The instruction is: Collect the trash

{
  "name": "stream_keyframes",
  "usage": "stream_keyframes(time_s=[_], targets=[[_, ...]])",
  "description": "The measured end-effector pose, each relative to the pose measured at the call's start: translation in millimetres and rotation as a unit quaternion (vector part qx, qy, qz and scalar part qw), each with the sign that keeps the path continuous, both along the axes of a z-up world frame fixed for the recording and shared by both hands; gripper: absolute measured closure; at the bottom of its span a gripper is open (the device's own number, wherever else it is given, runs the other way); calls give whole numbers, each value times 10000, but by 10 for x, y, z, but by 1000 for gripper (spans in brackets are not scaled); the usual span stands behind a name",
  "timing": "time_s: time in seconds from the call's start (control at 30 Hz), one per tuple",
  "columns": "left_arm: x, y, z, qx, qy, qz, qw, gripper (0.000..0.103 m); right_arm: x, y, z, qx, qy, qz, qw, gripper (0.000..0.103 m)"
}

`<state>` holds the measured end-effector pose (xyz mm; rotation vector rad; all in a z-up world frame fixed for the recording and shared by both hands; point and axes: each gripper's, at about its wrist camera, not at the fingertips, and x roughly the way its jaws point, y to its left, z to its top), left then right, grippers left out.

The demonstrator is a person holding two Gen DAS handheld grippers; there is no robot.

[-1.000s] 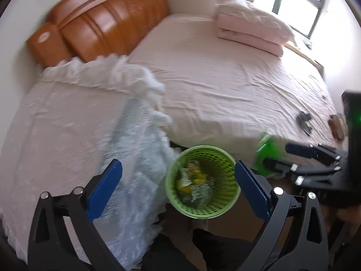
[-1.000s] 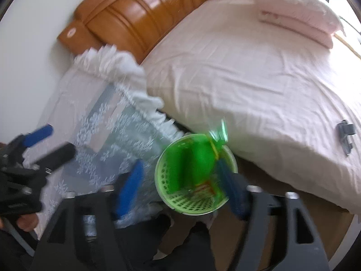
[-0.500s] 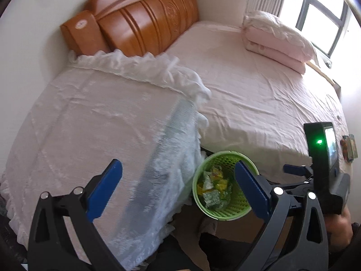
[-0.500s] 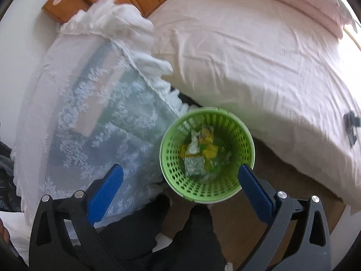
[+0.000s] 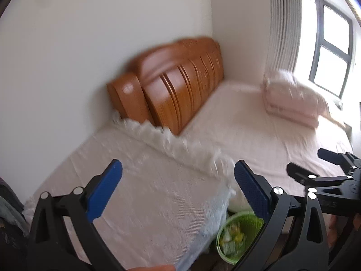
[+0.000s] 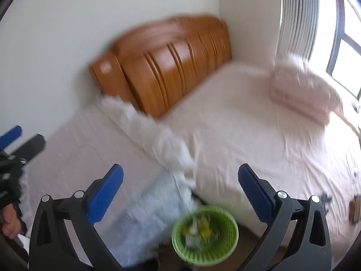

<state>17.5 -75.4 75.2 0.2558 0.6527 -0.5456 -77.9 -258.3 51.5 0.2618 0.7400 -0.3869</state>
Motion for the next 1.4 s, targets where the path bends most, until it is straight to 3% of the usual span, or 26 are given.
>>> stream_keyframes(time_s=[0.1, 0.27, 1.4], targets=[[62, 76, 214, -178, -171, 162, 9996, 8, 36, 75, 292, -124, -374, 104, 9992, 2], [114, 162, 311, -286, -132, 336, 9989, 8, 81, 181, 446, -192, -565, 245, 9979, 2], [247, 74, 99, -161, 176, 572, 9981, 8, 237, 145, 282, -49, -433, 342, 9985, 2]])
